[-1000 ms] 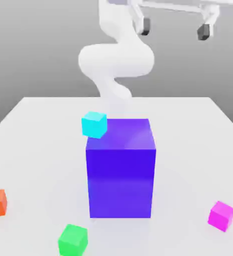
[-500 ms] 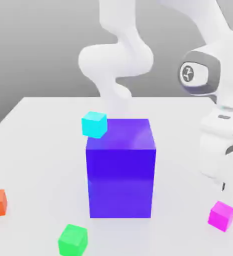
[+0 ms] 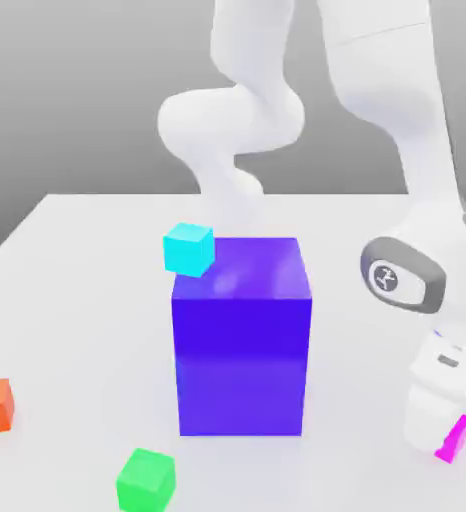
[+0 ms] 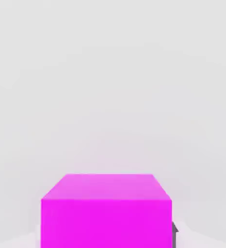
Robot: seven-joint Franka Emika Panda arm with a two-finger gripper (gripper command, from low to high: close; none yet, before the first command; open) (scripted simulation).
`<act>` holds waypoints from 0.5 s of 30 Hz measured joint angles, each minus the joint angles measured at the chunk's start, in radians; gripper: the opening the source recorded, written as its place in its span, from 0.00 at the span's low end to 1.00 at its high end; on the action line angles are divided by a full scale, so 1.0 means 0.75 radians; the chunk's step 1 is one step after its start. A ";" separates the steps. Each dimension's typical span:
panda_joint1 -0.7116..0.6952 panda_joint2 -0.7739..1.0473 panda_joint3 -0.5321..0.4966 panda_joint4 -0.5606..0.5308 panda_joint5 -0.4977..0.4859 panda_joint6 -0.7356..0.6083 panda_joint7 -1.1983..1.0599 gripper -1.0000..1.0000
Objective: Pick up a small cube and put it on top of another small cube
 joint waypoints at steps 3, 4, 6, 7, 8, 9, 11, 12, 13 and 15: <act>-0.049 -0.117 0.064 -0.028 0.073 -0.089 -0.055 0.00; -0.064 -0.164 0.086 -0.039 0.104 -0.124 -0.078 0.00; -0.119 -0.233 0.069 -0.051 0.163 -0.177 -0.088 0.00; -0.159 -0.252 0.036 -0.052 0.187 -0.194 -0.074 0.00; -0.198 -0.269 0.002 -0.054 0.209 -0.207 -0.058 0.00; -0.235 -0.284 -0.032 -0.056 0.230 -0.219 -0.043 0.00; -0.307 -0.314 -0.098 -0.061 0.270 -0.240 -0.013 0.00; -0.342 -0.328 -0.131 -0.064 0.290 -0.250 0.002 0.00; -0.377 -0.343 -0.163 -0.068 0.309 -0.260 0.017 0.00; -0.444 -0.373 -0.229 -0.076 0.348 -0.278 0.047 0.00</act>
